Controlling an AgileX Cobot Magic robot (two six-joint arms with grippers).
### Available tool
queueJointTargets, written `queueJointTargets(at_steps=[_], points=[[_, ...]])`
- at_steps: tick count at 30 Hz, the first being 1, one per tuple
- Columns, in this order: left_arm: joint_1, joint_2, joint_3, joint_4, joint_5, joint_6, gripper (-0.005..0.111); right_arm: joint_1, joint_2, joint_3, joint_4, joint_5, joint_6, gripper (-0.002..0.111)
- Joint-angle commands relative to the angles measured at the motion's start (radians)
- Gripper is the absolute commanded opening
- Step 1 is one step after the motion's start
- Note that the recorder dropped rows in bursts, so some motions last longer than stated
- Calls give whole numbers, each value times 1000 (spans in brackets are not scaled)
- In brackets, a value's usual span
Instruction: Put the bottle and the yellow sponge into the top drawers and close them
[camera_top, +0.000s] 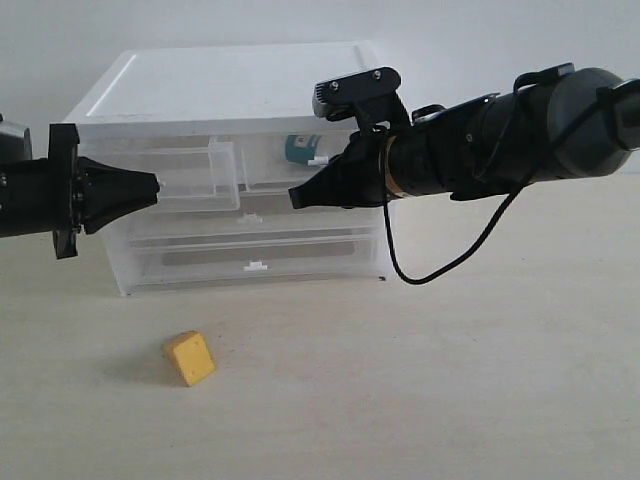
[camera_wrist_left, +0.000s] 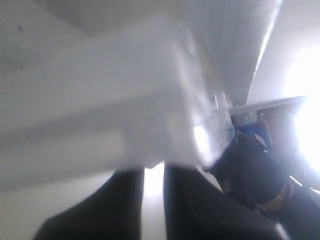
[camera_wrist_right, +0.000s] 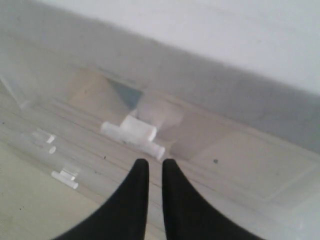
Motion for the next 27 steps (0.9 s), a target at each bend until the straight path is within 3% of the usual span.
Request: queueJointTargets(at_steps=[1, 13, 23, 27], points=[[2, -71, 53, 3, 75, 42, 4, -10, 1, -14, 4, 45, 19, 9], [2, -139, 204, -19, 75, 112, 4, -10, 10, -57, 53, -6, 34, 9], [2, -141, 211, -29, 75, 121, 4, -10, 10, -60, 53, -196, 86, 9], [2, -141, 211, -29, 75, 125, 4, -10, 10, -60, 53, -183, 91, 9]])
